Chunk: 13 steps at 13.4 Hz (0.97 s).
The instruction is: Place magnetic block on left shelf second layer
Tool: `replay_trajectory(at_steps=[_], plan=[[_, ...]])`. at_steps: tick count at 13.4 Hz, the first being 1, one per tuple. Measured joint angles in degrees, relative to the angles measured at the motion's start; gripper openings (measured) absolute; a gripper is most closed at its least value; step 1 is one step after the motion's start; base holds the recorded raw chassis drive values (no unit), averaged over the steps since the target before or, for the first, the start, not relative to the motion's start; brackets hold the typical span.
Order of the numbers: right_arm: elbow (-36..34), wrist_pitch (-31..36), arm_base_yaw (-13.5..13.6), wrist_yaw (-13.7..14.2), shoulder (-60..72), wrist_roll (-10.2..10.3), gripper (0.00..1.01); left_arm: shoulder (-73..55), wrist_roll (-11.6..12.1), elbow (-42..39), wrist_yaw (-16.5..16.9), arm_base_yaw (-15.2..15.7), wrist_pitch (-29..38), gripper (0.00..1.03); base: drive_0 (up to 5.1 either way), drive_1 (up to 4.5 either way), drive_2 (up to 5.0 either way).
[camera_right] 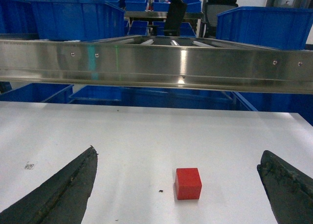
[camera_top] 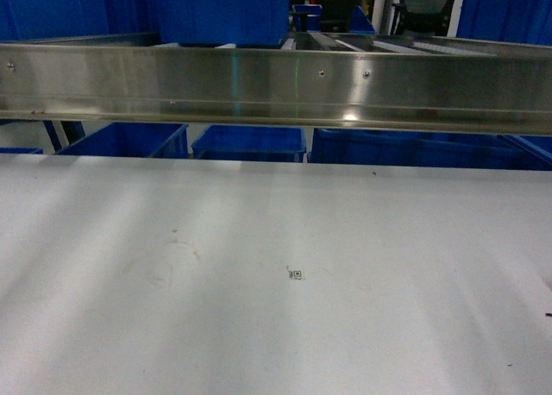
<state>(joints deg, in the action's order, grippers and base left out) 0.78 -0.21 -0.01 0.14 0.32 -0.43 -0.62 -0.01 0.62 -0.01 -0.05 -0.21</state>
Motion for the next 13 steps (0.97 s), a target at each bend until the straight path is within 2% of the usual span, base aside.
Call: replay_trajectory(at_steps=[11, 12, 13], plan=[[0.0, 0.0, 0.0, 0.0, 0.0, 0.0, 0.98, 0.0, 0.0, 0.0, 0.0, 0.0, 0.0, 0.98, 0.0, 0.00, 0.0], [0.0, 0.3, 0.2, 0.2, 0.4, 0.3, 0.98, 0.0, 0.0, 0.0, 0.0, 0.0, 0.0, 0.98, 0.0, 0.00, 0.0], [0.5, 6.6, 2.7, 1.7, 7.9, 2.1, 0.98, 0.0, 0.0, 0.0, 0.0, 0.0, 0.0, 0.98, 0.0, 0.00, 0.0]])
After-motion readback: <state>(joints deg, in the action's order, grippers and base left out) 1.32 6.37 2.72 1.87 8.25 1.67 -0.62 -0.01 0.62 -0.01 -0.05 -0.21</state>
